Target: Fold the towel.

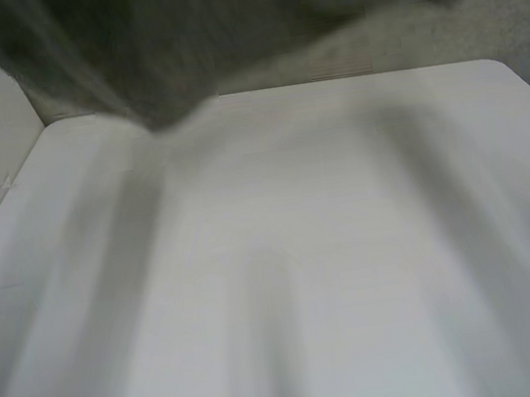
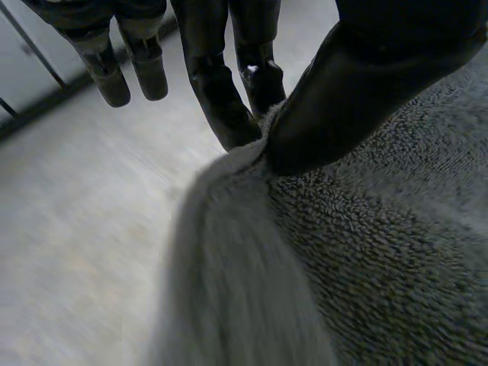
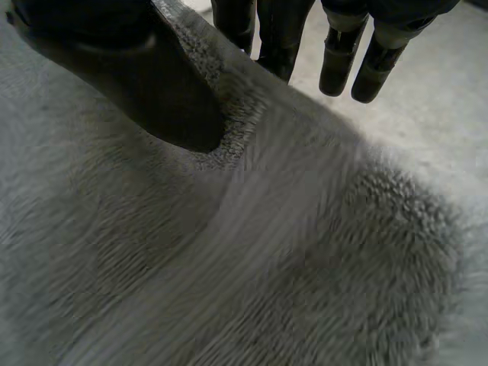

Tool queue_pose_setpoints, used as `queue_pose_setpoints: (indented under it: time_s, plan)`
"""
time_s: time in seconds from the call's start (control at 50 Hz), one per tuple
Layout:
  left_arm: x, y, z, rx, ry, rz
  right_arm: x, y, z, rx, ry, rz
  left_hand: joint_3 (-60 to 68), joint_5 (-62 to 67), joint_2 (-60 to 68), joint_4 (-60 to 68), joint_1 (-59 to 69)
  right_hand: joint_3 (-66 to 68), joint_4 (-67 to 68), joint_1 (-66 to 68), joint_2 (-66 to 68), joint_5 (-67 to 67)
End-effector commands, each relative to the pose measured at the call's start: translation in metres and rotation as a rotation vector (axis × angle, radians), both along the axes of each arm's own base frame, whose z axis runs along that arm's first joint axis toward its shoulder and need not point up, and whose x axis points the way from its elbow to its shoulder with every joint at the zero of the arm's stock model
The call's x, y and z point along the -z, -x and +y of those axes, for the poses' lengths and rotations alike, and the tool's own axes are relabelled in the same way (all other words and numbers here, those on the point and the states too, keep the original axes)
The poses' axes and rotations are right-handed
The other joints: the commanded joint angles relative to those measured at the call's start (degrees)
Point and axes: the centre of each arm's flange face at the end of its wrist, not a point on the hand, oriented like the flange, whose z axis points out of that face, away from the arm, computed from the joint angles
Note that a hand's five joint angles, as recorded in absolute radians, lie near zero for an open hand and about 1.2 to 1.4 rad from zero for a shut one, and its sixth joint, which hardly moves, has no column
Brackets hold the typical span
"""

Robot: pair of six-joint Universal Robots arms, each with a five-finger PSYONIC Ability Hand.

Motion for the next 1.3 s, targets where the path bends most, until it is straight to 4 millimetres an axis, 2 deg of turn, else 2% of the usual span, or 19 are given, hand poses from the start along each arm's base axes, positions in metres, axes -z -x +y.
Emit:
queue_pose_setpoints:
  time_s: [0.02, 0.04, 0.06, 0.08, 0.1, 0.12, 0.14, 0.16, 0.2, 0.22, 0.26, 0.28, 0.3, 0.32, 0.36, 0.42, 0.64, 0.84, 1.3]
  plan:
    - [0.055, -0.004, -0.001, 0.031, -0.118, -0.133, 0.058, 0.006, 0.011, -0.094, -0.170, 0.108, -2.52, 4.87, 2.97, -3.00, 7.95, -0.37, -0.37, 5.37, 6.70, 3.00]
    - [0.079, -0.004, 0.000, 0.051, -0.174, -0.187, 0.077, 0.006, 0.012, -0.103, -0.215, 0.135, -2.52, 4.87, 2.97, -3.00, 7.95, -0.37, -0.37, 5.37, 6.70, 3.00]
    - [0.079, -0.004, 0.000, 0.051, -0.175, -0.188, 0.077, 0.006, 0.012, -0.103, -0.216, 0.136, -2.52, 4.87, 2.97, -3.00, 7.95, -0.37, -0.37, 5.37, 6.70, 3.00]
    - [0.105, -0.003, 0.004, 0.069, -0.234, -0.240, 0.096, 0.006, 0.013, -0.107, -0.259, 0.166, -2.52, 4.87, 2.97, -3.00, 7.95, -0.37, -0.37, 5.37, 6.70, 3.00]
    - [0.105, -0.003, 0.004, 0.069, -0.235, -0.240, 0.118, 0.006, 0.016, -0.110, -0.302, 0.205, -2.52, 4.87, 2.97, -3.00, 7.95, -0.37, -0.37, 5.37, 6.70, 3.00]
    - [0.133, -0.003, 0.008, 0.078, -0.298, -0.286, 0.118, 0.006, 0.016, -0.110, -0.303, 0.205, -2.52, 4.87, 2.97, -3.00, 7.95, -0.37, -0.37, 5.37, 6.70, 3.00]
    - [0.162, -0.002, 0.013, 0.087, -0.362, -0.331, 0.142, 0.006, 0.020, -0.109, -0.348, 0.249, -2.52, 4.87, 2.97, -3.00, 7.95, -0.37, -0.37, 5.37, 6.70, 3.00]
    - [0.162, -0.002, 0.013, 0.087, -0.363, -0.331, 0.142, 0.006, 0.020, -0.109, -0.348, 0.249, -2.52, 4.87, 2.97, -3.00, 7.95, -0.37, -0.37, 5.37, 6.70, 3.00]
    - [0.216, -0.004, 0.028, 0.099, -0.491, -0.419, 0.187, 0.007, 0.032, -0.104, -0.426, 0.339, -2.52, 4.87, 2.97, -3.00, 7.95, -0.37, -0.37, 5.37, 6.70, 3.00]
    - [0.217, -0.004, 0.028, 0.099, -0.492, -0.419, 0.187, 0.007, 0.032, -0.104, -0.426, 0.340, -2.52, 4.87, 2.97, -3.00, 7.95, -0.37, -0.37, 5.37, 6.70, 3.00]
    - [0.274, -0.006, 0.036, 0.107, -0.633, -0.503, 0.229, 0.008, 0.044, -0.102, -0.508, 0.414, -2.52, 4.87, 2.97, -3.00, 7.95, -0.37, -0.37, 5.37, 6.70, 3.00]
    - [0.275, -0.006, 0.036, 0.107, -0.633, -0.504, 0.229, 0.008, 0.044, -0.102, -0.508, 0.414, -2.52, 4.87, 2.97, -3.00, 7.95, -0.37, -0.37, 5.37, 6.70, 3.00]
    - [0.302, -0.003, 0.042, 0.127, -0.700, -0.543, 0.250, 0.008, 0.049, -0.111, -0.548, 0.446, -2.52, 4.87, 2.97, -3.00, 7.95, -0.37, -0.37, 5.37, 6.70, 3.00]
    - [0.302, -0.003, 0.042, 0.127, -0.701, -0.543, 0.250, 0.008, 0.049, -0.111, -0.548, 0.446, -2.52, 4.87, 2.97, -3.00, 7.95, -0.37, -0.37, 5.37, 6.70, 3.00]
    - [0.341, 0.007, 0.058, 0.173, -0.794, -0.606, 0.285, 0.007, 0.056, -0.132, -0.631, 0.493, -2.52, 4.87, 2.97, -3.00, 7.95, -0.37, -0.37, 5.37, 6.70, 3.00]
    - [0.365, 0.009, 0.064, 0.172, -0.861, -0.635, 0.306, 0.007, 0.057, -0.140, -0.695, 0.519, -2.52, 4.87, 2.97, -3.00, 7.95, -0.37, -0.37, 5.37, 6.70, 3.00]
    - [0.372, 0.008, 0.060, 0.092, -0.884, -0.617, 0.313, 0.008, 0.054, -0.133, -0.729, 0.516, -2.52, 4.87, 2.97, -3.00, 7.95, -0.37, -0.37, 5.37, 6.70, 3.00]
    - [0.350, 0.002, 0.044, -0.007, -0.797, -0.524, 0.286, 0.013, 0.051, -0.110, -0.695, 0.456, -2.52, -17.96, -19.85, -3.00, -14.88, -0.37, -0.37, 5.37, 6.70, 3.00]
    - [0.351, -0.026, 0.021, -0.163, -0.825, -0.457, 0.262, 0.043, 0.028, -0.034, -0.751, 0.290, -2.52, -24.88, -26.78, -3.00, -21.81, -0.37, -0.37, 5.37, 6.70, 3.00]
